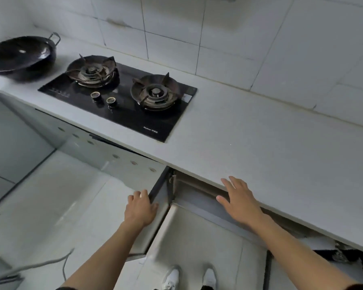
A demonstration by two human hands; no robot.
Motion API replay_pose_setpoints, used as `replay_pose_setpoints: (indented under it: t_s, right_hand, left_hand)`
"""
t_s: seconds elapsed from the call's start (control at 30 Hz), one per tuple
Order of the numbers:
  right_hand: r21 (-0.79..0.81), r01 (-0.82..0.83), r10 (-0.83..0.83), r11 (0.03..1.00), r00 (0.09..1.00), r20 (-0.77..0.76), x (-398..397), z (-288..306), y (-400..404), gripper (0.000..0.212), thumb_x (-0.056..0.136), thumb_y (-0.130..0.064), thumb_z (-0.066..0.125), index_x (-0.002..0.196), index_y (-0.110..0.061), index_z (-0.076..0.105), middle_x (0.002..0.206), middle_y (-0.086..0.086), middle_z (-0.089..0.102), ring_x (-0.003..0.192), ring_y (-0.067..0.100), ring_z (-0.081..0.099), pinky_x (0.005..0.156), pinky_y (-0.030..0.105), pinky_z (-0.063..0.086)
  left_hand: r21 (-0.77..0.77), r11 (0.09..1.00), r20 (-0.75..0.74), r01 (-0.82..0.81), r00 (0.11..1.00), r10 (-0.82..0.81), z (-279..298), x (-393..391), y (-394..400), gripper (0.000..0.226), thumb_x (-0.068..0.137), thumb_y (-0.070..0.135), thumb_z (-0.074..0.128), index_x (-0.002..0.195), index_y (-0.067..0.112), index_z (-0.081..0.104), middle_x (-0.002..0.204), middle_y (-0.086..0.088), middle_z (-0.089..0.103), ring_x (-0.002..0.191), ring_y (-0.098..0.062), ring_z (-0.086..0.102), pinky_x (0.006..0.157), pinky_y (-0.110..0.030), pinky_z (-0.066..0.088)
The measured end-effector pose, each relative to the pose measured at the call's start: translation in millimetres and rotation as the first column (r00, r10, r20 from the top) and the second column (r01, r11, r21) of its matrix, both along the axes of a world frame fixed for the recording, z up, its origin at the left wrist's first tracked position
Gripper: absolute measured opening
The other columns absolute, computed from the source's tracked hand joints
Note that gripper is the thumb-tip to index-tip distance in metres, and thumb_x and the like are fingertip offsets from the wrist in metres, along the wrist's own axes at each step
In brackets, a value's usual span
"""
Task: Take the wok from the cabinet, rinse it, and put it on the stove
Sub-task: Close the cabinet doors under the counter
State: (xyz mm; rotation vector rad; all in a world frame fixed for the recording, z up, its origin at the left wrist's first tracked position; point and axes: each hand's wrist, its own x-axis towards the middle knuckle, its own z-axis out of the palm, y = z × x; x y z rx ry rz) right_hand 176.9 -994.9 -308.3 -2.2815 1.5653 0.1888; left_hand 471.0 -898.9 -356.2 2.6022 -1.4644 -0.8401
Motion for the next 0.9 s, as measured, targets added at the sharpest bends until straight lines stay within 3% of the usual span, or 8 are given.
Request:
replay_pose_setpoints:
  t_s: [0.13,0.23,0.43,0.53,0.63,0.73,0.8,0.9]
  right_hand:
    - [0.072,-0.068,0.074,0.995,0.995,-0.073,-13.7,-22.9,-28.1,0.070,0.097,-0.056,0.035,0.153,-0.020,0.014,0.161,0.008,0.009,0.147,0.029,0.007,0.118,0.041,0.015]
    - [0.076,-0.110,0.119,0.991,0.985,-0.123,-23.0,-34.1,-39.3,0.068,0.097,-0.055,0.035,0.152,-0.018,0.018,0.160,0.008,0.013,0.146,0.029,0.012,0.116,0.040,0.019]
    - [0.037,-0.130,0.133,0.991,0.985,-0.114,-31.4,-44.4,-41.8,0.067,0.096,-0.056,0.037,0.150,-0.020,0.024,0.158,0.004,0.017,0.143,0.026,0.015,0.109,0.040,0.031]
    - [0.015,-0.129,0.130,0.991,0.986,-0.103,-31.6,-46.6,-41.3,0.066,0.096,-0.056,0.036,0.150,-0.020,0.025,0.158,0.004,0.019,0.142,0.026,0.016,0.109,0.041,0.032]
    - [0.008,-0.141,0.141,0.990,0.985,-0.102,-35.6,-48.6,-39.6,0.066,0.096,-0.056,0.035,0.150,-0.020,0.023,0.158,0.003,0.018,0.143,0.025,0.015,0.110,0.040,0.031]
    - [0.035,-0.149,0.151,0.988,0.986,-0.070,-42.5,-49.4,-41.5,0.066,0.096,-0.056,0.035,0.151,-0.022,0.022,0.160,0.002,0.015,0.144,0.024,0.013,0.112,0.041,0.028]
    - [0.064,-0.136,0.138,0.989,0.990,-0.038,-51.0,-49.4,-41.7,0.066,0.096,-0.056,0.036,0.151,-0.021,0.024,0.160,0.002,0.016,0.145,0.023,0.013,0.114,0.041,0.023]
    - [0.047,-0.082,0.085,0.995,0.995,-0.046,-70.6,-49.6,-36.7,0.065,0.096,-0.054,0.037,0.151,-0.020,0.026,0.160,0.005,0.018,0.145,0.025,0.015,0.116,0.040,0.019]
  left_hand:
    - [0.121,0.985,-0.055,-0.125,0.990,0.133,-21.6,-4.2,6.5,0.047,0.094,0.048,0.046,0.120,0.008,0.049,0.120,-0.017,0.052,0.109,-0.035,0.050,0.092,-0.041,0.043]
    - [0.067,0.969,-0.087,-0.238,0.966,0.243,-31.6,-6.2,7.2,0.038,0.095,0.043,0.045,0.107,0.010,0.057,0.106,-0.015,0.056,0.098,-0.033,0.055,0.082,-0.038,0.045]
    - [0.030,0.951,-0.118,-0.307,0.944,0.308,-32.0,-12.6,4.0,0.034,0.097,0.027,0.039,0.079,0.006,0.060,0.086,-0.017,0.062,0.084,-0.031,0.052,0.073,-0.037,0.045]
    - [0.069,0.929,-0.233,-0.364,0.900,0.369,-26.7,-18.5,4.2,0.040,0.097,0.031,0.040,0.072,0.005,0.059,0.077,-0.013,0.063,0.077,-0.030,0.057,0.068,-0.034,0.045]
    - [0.161,0.870,-0.446,-0.466,0.752,0.486,-23.4,-30.8,5.7,0.038,0.087,0.043,0.045,0.067,0.012,0.051,0.069,-0.006,0.056,0.064,-0.023,0.051,0.064,-0.030,0.041]
    - [0.253,0.791,-0.632,-0.556,0.524,0.571,-25.9,-47.4,4.5,0.037,0.072,0.045,0.048,0.079,0.011,0.058,0.071,-0.006,0.055,0.063,-0.022,0.049,0.068,-0.031,0.048]
    - [0.323,0.737,-0.719,-0.593,0.353,0.599,-25.0,-62.9,0.5,0.041,0.087,0.036,0.046,0.092,-0.001,0.064,0.078,-0.012,0.063,0.067,-0.025,0.057,0.074,-0.035,0.054]
    - [0.406,0.700,-0.794,-0.588,0.152,0.589,-25.5,-91.0,-7.1,0.042,0.099,0.033,0.037,0.103,0.000,0.064,0.078,-0.014,0.068,0.073,-0.028,0.063,0.086,-0.044,0.055]
